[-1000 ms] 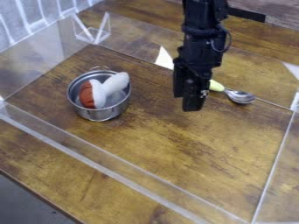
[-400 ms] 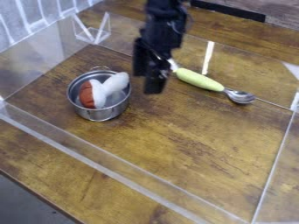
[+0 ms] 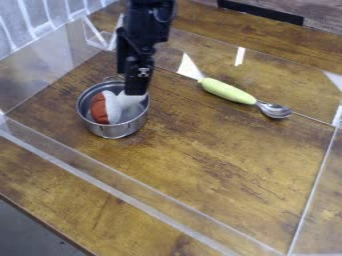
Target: Remove the mushroom from the silver pot and put it on the table
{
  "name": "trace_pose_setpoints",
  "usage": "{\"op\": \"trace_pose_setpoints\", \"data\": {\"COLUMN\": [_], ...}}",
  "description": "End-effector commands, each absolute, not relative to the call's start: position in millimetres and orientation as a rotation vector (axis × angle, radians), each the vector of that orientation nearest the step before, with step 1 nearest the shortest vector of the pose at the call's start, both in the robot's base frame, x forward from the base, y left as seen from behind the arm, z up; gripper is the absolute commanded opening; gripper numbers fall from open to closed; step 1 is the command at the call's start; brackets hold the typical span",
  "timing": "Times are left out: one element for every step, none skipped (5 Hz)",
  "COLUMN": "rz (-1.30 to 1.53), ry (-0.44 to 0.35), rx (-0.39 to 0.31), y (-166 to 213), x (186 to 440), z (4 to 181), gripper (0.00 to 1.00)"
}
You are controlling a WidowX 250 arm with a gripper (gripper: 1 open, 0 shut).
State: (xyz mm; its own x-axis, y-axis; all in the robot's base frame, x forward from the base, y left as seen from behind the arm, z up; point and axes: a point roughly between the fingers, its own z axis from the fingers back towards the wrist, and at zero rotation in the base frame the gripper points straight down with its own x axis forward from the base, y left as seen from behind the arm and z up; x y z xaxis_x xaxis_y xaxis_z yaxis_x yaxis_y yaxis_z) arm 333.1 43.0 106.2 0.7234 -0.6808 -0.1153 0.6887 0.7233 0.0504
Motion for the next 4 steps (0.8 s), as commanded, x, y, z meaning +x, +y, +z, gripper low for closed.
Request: {"op": "trace_pose_setpoints", "data": {"rz": [-0.792, -0.827, -0.864, -0.82], "ry": [0.004, -0.007, -0.02, -0.026], "rx": [0.148, 0.151, 0.153, 0.146], "y": [56.5, 61.2, 65.7, 65.2], "x": [331.3, 333.6, 338.4, 338.7], "z": [131.0, 116.3, 101.2, 93.7], "gripper": [1.0, 1.0, 1.0, 1.0]}}
